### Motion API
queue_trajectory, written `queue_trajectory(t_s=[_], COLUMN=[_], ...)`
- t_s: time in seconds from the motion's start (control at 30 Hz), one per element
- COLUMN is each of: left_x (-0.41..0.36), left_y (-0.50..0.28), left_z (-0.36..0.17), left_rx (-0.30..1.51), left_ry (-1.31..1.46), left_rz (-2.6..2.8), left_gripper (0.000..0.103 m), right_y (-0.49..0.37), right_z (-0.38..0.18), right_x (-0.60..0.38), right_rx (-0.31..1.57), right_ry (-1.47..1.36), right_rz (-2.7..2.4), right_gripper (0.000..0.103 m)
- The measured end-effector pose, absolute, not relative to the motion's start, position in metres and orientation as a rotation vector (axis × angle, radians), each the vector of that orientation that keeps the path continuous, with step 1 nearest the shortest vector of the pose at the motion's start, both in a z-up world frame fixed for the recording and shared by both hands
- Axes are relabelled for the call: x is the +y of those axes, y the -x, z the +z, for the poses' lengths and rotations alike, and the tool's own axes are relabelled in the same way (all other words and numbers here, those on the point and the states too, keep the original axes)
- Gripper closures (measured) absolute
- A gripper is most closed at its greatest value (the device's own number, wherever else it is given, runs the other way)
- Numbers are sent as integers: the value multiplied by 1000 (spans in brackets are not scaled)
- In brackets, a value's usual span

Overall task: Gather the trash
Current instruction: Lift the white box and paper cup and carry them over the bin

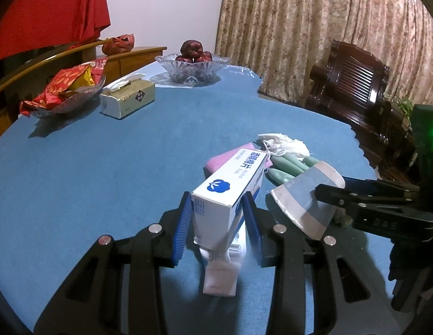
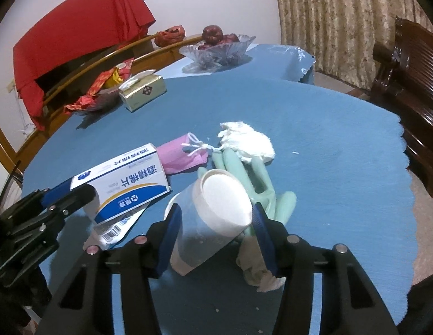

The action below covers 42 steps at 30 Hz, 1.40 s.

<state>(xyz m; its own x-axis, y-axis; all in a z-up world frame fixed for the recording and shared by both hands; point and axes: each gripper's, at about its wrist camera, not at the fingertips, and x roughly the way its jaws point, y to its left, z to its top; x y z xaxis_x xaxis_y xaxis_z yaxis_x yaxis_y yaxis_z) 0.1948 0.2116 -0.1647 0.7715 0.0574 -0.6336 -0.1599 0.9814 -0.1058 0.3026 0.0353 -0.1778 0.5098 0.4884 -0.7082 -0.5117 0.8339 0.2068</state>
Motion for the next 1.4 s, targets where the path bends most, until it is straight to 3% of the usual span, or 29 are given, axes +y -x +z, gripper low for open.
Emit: queue_trajectory(t_s=[0.07, 0.27, 1.4], left_x=[212, 210, 119], left_y=[-194, -193, -139], left_z=[-165, -162, -95], left_rx=[682, 675, 579], left_ry=[158, 158, 104], left_rz=[119, 123, -6], left_gripper=[67, 68, 70], right_y=[-303, -294, -208], right_z=[-178, -166, -92], right_x=[36, 28, -95], right_rx=[844, 810, 661], right_ry=[29, 31, -34], right_rz=[608, 619, 465], right_gripper=[56, 61, 61])
